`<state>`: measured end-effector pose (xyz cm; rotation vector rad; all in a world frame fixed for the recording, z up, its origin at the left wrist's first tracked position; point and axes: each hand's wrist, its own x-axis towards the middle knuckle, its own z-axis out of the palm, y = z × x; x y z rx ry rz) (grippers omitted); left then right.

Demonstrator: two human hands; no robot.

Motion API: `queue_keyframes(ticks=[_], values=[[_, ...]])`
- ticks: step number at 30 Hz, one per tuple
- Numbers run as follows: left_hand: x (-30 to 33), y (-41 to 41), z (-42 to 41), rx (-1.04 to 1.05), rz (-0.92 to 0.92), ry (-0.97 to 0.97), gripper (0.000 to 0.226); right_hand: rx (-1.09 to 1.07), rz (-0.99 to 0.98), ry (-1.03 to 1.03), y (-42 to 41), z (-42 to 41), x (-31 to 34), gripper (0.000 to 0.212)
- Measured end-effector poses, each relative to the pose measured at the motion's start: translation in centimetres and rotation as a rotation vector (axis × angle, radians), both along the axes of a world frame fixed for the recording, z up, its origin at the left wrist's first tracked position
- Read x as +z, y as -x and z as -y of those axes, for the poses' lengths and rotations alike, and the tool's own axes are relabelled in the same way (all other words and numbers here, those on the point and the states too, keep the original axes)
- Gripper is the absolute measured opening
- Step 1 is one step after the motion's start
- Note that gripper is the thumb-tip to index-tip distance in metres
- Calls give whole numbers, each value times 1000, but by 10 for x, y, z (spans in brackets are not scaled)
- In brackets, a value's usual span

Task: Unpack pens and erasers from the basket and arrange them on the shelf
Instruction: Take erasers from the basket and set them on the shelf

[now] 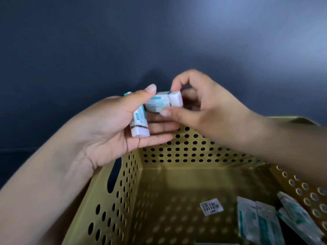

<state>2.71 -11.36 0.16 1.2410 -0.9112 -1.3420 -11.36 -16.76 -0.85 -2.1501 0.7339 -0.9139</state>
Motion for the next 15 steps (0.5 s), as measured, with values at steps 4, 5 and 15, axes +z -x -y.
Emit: queue_keyframes(ticks=[4, 5, 15], values=[[-1, -3, 1, 48, -22, 28, 37, 132, -77, 4, 1, -4, -2, 26], [-2, -3, 0, 38, -14, 29, 39, 156, -93, -1, 2, -5, -1, 25], [-8, -6, -2, -130, 33, 48, 27, 112, -42, 263, 1, -7, -7, 38]])
